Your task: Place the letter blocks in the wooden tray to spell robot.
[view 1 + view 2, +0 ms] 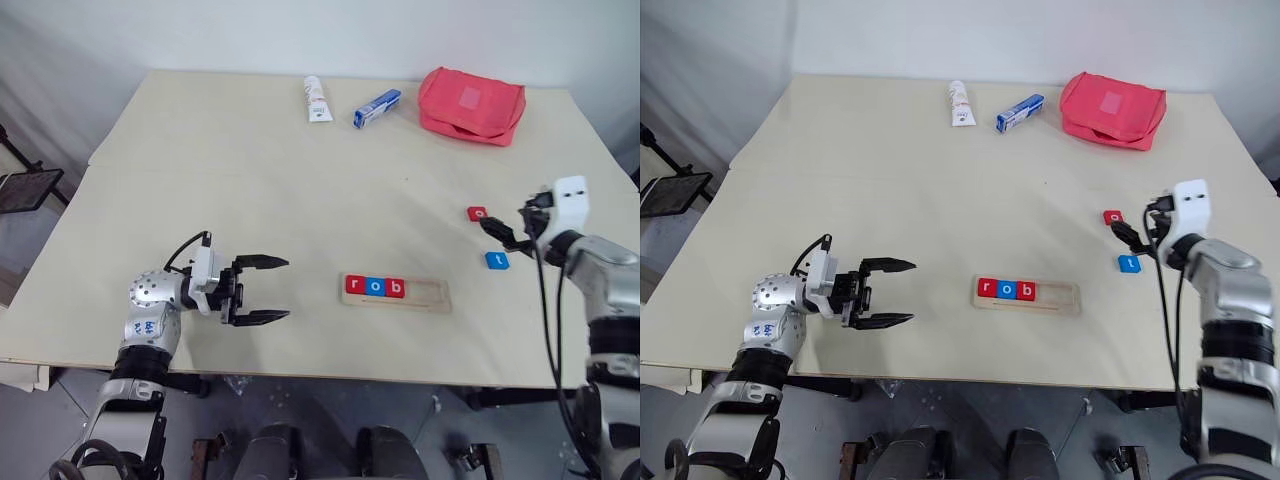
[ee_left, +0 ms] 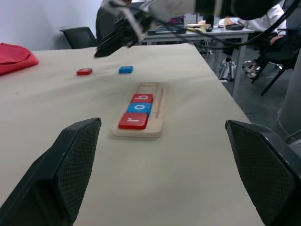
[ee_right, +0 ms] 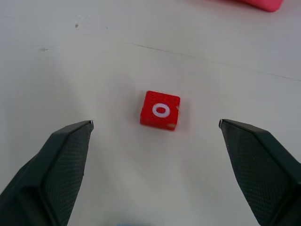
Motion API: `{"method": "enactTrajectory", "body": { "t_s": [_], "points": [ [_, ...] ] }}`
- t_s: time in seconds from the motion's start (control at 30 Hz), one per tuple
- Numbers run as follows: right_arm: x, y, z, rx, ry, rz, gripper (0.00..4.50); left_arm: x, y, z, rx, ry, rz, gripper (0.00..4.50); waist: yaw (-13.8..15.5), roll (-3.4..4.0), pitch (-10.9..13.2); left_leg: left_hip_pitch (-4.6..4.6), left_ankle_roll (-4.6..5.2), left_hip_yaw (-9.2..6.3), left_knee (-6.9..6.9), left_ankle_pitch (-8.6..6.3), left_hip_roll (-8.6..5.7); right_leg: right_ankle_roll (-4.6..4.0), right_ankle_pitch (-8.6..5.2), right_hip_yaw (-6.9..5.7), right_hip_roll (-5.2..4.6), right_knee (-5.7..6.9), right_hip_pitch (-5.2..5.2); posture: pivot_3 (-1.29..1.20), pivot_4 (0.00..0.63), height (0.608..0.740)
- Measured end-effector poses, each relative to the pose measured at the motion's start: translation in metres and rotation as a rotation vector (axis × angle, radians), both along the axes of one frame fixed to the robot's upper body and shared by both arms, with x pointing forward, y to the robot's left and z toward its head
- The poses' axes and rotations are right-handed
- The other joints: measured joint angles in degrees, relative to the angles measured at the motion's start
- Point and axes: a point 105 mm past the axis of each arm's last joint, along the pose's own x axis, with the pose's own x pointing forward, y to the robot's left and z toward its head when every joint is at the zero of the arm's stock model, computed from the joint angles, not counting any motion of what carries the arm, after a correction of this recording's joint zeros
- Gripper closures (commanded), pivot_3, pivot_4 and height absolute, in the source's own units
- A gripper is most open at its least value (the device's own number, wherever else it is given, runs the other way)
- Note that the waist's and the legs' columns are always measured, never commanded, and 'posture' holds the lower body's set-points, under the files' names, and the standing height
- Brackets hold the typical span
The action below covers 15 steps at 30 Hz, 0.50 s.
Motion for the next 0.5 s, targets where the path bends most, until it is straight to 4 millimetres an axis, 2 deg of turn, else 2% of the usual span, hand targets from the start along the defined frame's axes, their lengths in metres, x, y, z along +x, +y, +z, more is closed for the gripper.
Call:
{"method": "enactTrajectory", "body": {
  "t_s": [0.23,0.5],
  "points": [
    [0.018,0.004,-0.007,-0.006,0.006,-0.014,0.01,-0.016,0.002,-0.004,0.009,0.019,-0.016,0.00,-0.1,0.01,0.0,-0.02,0.03,-0.04,-0.01,-0.01,-0.07,0.00,0.00,0.00,-0.06,0.01,0.01,0.00,0.150,0.740],
    [0.025,0.006,-0.020,0.002,0.027,-0.061,0.01,-0.025,0.003,-0.004,-0.002,0.028,-0.002,0.00,-1.0,0.01,0.0,-0.02,0.02,-0.05,-0.03,-0.01,-0.06,0.00,0.00,0.01,-0.05,0.01,0.01,0.00,0.150,0.740]
  ]
}}
